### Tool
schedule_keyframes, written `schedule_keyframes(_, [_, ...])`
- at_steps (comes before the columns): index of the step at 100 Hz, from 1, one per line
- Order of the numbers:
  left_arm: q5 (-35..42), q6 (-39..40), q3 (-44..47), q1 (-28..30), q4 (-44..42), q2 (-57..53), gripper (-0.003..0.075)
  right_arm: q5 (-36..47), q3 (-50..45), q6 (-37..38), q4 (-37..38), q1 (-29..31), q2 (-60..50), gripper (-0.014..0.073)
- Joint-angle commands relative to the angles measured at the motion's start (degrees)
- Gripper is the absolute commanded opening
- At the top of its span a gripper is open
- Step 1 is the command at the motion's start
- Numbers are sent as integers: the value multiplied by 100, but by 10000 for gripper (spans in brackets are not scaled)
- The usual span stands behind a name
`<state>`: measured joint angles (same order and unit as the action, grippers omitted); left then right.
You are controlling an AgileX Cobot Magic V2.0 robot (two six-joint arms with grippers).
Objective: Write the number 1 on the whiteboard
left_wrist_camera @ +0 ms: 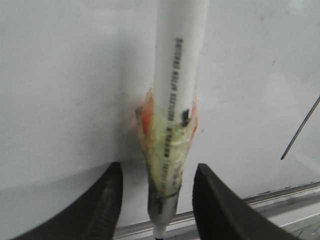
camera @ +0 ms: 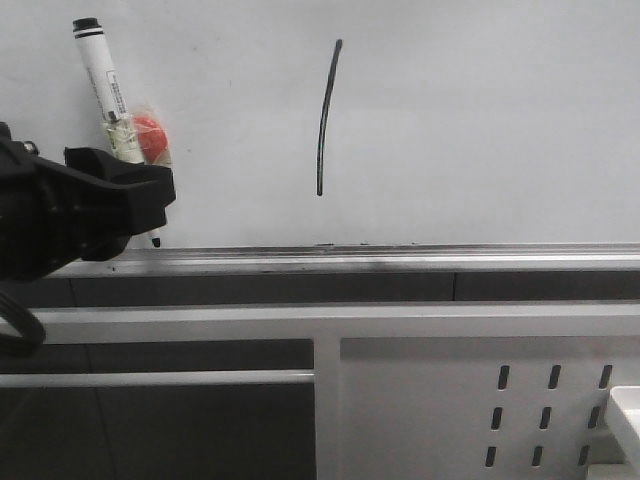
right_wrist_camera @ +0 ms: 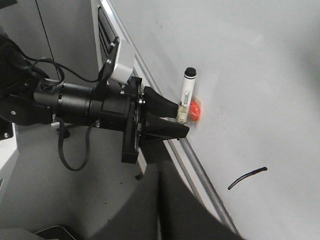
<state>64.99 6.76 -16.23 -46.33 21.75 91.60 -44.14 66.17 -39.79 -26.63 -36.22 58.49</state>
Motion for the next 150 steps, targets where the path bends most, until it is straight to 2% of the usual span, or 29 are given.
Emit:
schedule_keyframes(1, [1295, 5, -5, 5, 12, -161, 336, 310, 188, -2, -56, 39, -92, -69])
schedule_keyframes(21, [1295, 5, 403, -21, -279, -776, 335, 502, 149, -2, 231, 39, -267, -69])
schedule_keyframes(40, [1295, 5, 865, -21, -495, -1446, 311, 1533, -711, -2, 240, 39, -1083, -69])
schedule_keyframes(48, [1295, 5, 1075, -21, -656, -1720, 185, 2252, -1446, -2, 240, 39, -1718, -69])
schedule_keyframes(57, [1295, -119, 1275, -21, -706, -1879, -18, 2934, -2362, -2, 240, 39, -2532, -69])
schedule_keyframes(76, [1295, -200, 1589, -21, -849, -1880, -20, 4074, -4171, -2, 91, 39, -4267, -69])
schedule_keyframes(96, [1140, -240, 1703, -21, -1007, -1880, -20, 4128, -5445, -2, 91, 39, -5608, -69])
schedule_keyframes(115, [1004, -240, 1693, -21, -1339, -1880, -20, 4122, -5695, -2, 91, 39, -5991, -69])
schedule_keyframes(125, [598, -346, 1583, -21, -1328, -1880, -20, 4113, -5695, -2, 91, 39, -5988, -69])
schedule_keyframes(141, [357, -781, 1187, -21, -1339, -1880, -20, 4113, -5695, -2, 91, 39, -5988, -69])
schedule_keyframes(150, [-147, -790, 862, -21, -1352, -1969, -20, 4113, -5695, -2, 91, 39, -5988, -69])
